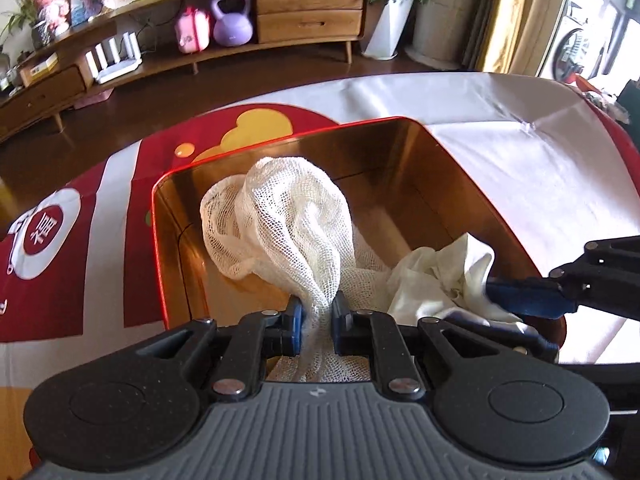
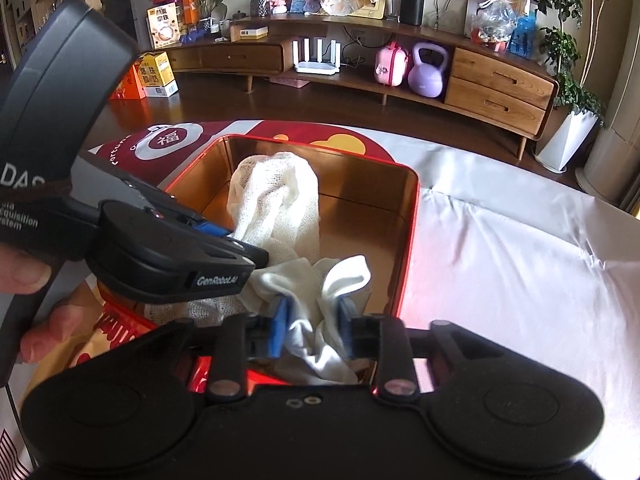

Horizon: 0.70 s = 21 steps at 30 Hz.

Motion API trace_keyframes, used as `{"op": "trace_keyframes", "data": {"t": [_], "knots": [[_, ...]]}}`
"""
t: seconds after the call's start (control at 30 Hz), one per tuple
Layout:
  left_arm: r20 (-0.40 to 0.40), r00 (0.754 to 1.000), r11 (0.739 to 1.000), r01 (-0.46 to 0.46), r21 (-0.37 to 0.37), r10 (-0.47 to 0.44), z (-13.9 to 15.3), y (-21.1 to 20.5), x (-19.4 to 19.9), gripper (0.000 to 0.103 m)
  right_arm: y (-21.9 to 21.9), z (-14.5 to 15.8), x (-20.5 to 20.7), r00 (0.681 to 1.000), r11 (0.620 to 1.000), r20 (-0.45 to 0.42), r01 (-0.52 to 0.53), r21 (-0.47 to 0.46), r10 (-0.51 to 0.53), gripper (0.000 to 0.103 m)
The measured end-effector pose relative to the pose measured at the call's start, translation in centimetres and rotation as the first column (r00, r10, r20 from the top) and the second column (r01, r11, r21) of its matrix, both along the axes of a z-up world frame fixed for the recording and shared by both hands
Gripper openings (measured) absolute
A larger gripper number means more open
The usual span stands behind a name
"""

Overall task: Organize soft objects
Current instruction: 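Carry the mesh cloth and white cloth into the red tin with both grippers, then open both grippers to drop the cloths in the tin and withdraw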

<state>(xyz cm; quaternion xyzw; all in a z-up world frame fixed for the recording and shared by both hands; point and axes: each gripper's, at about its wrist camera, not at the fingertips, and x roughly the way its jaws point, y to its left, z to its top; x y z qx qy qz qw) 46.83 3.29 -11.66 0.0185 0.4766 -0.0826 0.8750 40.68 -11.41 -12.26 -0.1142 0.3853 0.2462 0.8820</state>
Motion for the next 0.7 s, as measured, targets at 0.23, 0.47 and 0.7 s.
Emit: {"op": "trace_keyframes", "data": {"t": [0.23, 0.47, 0.7], "knots": [[0.01, 1.0, 1.0, -0.02, -0.015, 0.02, 1.0, 0.3, -0.8, 0.032, -0.5, 1.0, -0.1, 1.0, 1.0, 0.012, -0.001, 0.021, 0.0, 0.043], [0.052, 0.998, 0.997, -0.04, -0.066, 0.044, 3.1, 0.6, -2.3, 0.057, -1.2, 2.4, -1.2, 1.0, 0.999, 0.022, 0.014, 0.031, -0.015, 0.052], [0.09, 0.995, 0.998, -0.036, -0.051, 0.04, 5.7, 0.1, -4.5, 0.057, -2.1, 4.5, -3.1, 0.998, 0.999, 0.052, 0.02, 0.041, -0.022, 0.062]]}}
